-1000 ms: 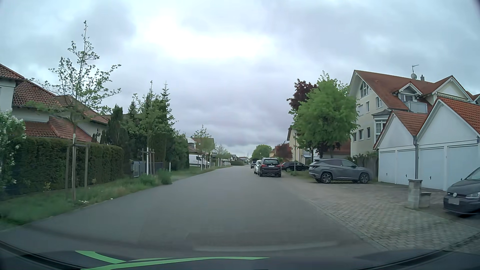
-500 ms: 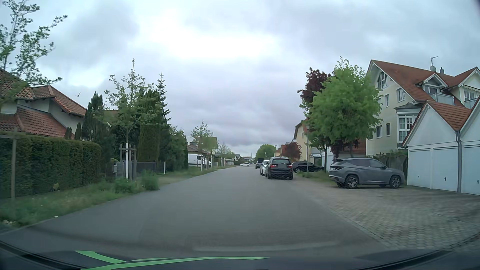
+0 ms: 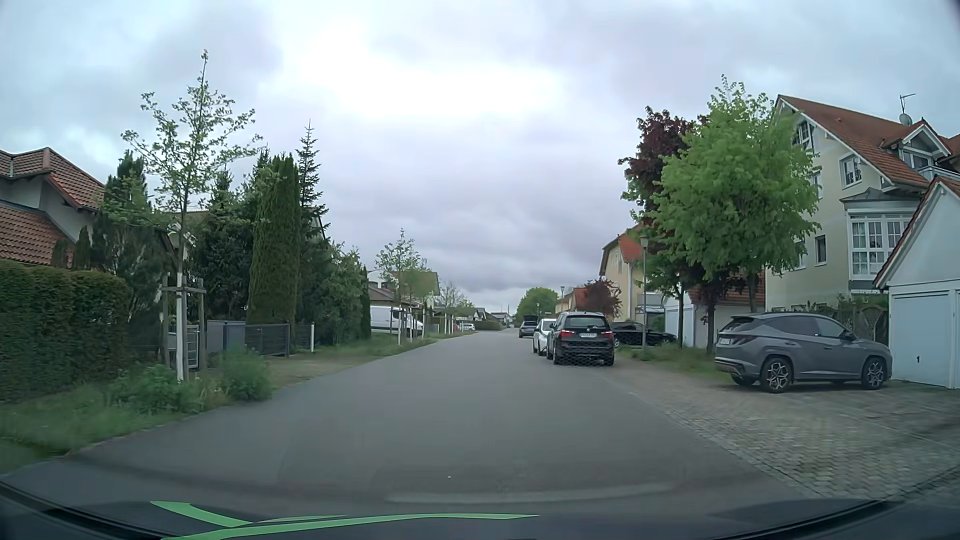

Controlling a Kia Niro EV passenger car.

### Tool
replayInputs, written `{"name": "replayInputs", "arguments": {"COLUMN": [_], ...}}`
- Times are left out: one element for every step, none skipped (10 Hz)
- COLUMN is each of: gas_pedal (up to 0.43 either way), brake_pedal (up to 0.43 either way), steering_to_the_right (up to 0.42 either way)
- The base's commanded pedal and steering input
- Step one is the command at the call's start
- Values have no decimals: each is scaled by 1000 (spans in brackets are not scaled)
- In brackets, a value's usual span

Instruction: Follow the waypoints while adhering to traffic rules and regulations

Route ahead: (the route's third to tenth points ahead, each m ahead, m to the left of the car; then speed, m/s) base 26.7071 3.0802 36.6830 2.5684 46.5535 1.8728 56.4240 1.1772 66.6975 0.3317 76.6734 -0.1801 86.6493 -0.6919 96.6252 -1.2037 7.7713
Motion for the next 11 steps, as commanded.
{"name": "replayInputs", "arguments": {"gas_pedal": [0,0,0,0,0,0,0,0,0,0,0], "brake_pedal": [0,0,0,0,0,0,0,0,0,0,0], "steering_to_the_right": [-5,-4,-3,-3,-1,0,0,0,0,0,0]}}
